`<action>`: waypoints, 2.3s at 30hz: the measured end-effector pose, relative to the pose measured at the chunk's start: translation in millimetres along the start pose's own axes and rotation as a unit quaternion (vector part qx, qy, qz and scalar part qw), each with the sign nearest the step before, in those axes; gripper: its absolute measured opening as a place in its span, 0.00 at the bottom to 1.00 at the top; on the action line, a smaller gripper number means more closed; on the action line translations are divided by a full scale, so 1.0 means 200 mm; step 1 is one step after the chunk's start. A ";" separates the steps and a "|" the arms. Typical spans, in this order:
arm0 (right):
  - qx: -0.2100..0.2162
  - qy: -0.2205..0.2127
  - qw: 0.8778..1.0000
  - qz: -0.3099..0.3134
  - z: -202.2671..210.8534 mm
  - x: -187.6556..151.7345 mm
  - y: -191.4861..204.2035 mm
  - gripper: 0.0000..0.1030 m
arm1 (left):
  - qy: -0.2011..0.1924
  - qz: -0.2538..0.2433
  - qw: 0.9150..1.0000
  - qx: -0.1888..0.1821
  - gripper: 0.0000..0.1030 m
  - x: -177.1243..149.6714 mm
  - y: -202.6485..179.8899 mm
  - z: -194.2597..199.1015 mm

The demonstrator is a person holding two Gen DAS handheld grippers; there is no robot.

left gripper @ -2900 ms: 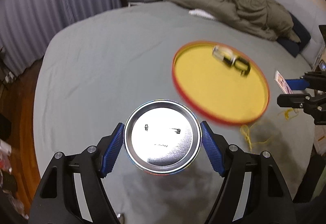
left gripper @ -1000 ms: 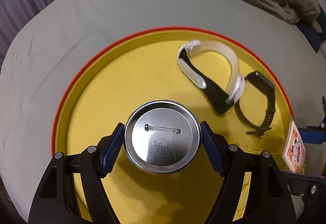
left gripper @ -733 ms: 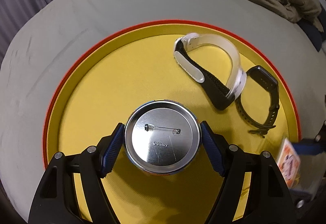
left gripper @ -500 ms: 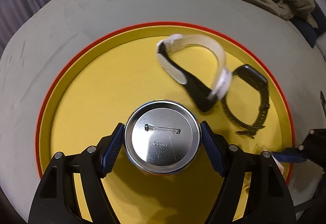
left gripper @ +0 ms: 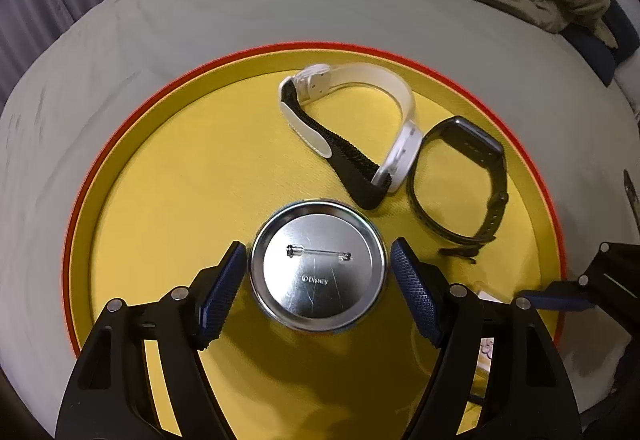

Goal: Organize jewelry
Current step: 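Open both tools to release the badge and card holder in the tray, then move both tools back toward the remaining items on the bed, then grasp the silver mesh-band watch with the left tool while the right tool grasps a round metal badge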

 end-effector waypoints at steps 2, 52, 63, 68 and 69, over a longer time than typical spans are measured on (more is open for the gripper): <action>0.005 -0.002 1.000 -0.010 0.02 -0.01 0.00 0.67 | -0.002 0.005 1.000 -0.002 0.74 -0.02 0.00 0.02; 0.024 0.008 0.996 0.082 0.28 -0.21 1.43 0.84 | -0.038 0.200 0.976 0.073 0.88 -1.56 1.05 1.10; 0.036 0.042 0.994 0.094 0.26 -0.39 1.65 0.84 | -0.029 0.220 0.971 0.084 0.88 -1.83 1.15 1.18; 0.046 0.062 0.992 0.100 0.24 -0.46 1.73 0.84 | -0.025 0.227 0.970 0.085 0.88 -1.92 1.19 1.18; 0.049 0.067 0.991 0.102 0.23 -0.48 1.75 0.84 | -0.025 0.229 0.970 0.085 0.88 -1.93 1.19 1.18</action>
Point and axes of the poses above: each gripper's, at about its wrist camera, not at the fingertips, and z roughly against the way its jaws point, y to its left, x to its top, the point moved 10 cm from there along -z, roughly the way its jaws point, and after that the axes turned 8 degrees about -x, right-handed, at the moved point
